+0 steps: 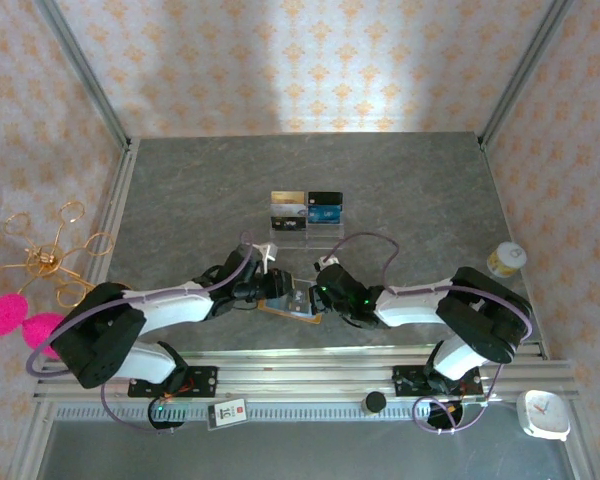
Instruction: Take the credit cards out of the card holder
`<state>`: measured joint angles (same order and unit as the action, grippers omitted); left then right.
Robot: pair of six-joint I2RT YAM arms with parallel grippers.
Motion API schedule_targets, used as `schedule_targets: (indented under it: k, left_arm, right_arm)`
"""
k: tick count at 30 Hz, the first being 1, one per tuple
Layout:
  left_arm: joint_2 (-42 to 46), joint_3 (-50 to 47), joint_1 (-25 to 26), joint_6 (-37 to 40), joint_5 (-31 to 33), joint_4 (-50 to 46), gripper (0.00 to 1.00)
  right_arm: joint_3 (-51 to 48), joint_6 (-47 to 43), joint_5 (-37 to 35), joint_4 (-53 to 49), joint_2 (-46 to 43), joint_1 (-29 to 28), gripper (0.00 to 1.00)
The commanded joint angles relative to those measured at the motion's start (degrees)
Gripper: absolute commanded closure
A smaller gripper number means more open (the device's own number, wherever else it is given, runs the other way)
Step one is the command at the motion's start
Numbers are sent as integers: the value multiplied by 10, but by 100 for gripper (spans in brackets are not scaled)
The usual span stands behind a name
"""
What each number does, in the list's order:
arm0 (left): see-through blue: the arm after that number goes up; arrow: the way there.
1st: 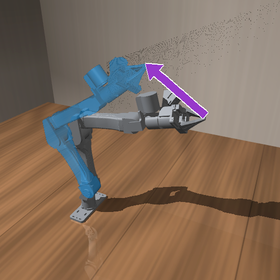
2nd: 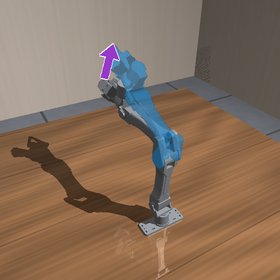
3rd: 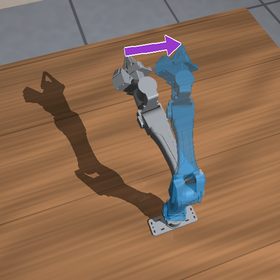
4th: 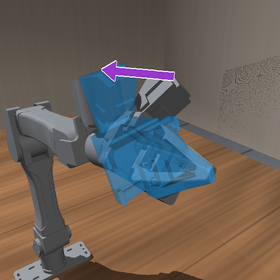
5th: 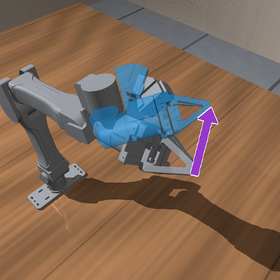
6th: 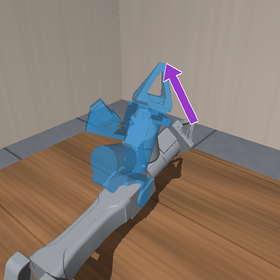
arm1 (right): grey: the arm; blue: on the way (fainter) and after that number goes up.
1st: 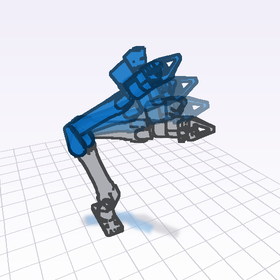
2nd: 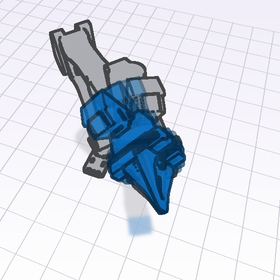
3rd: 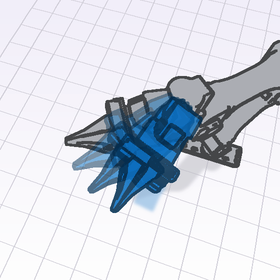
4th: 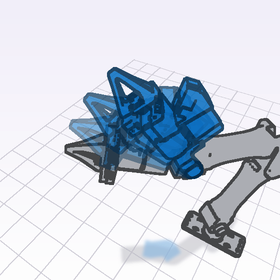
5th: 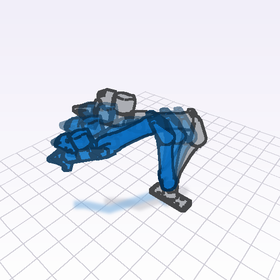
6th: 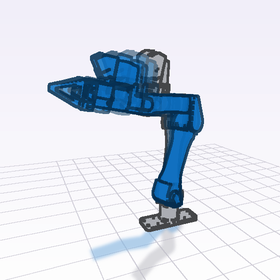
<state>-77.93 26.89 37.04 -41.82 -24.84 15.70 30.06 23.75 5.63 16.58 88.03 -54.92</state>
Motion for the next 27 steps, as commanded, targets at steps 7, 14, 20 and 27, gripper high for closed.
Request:
schedule_targets:
  k: [7, 14, 20, 27]
  left_arm:
    - [-38, -13, -4, 3, -8, 22, 80]
    - [-47, -20, -4, 1, -8, 23, 77]
    - [-53, -29, -3, -11, -24, 49, 76]
    - [-63, -51, 2, -41, -47, 102, 78]
  right_arm:
    - [-19, -4, -4, -30, 15, 3, 96]
    - [-14, -8, -6, -34, 15, 2, 96]
    - [-11, -9, -5, -33, 19, 3, 96]
    - [-11, -8, -5, -32, 24, 3, 96]
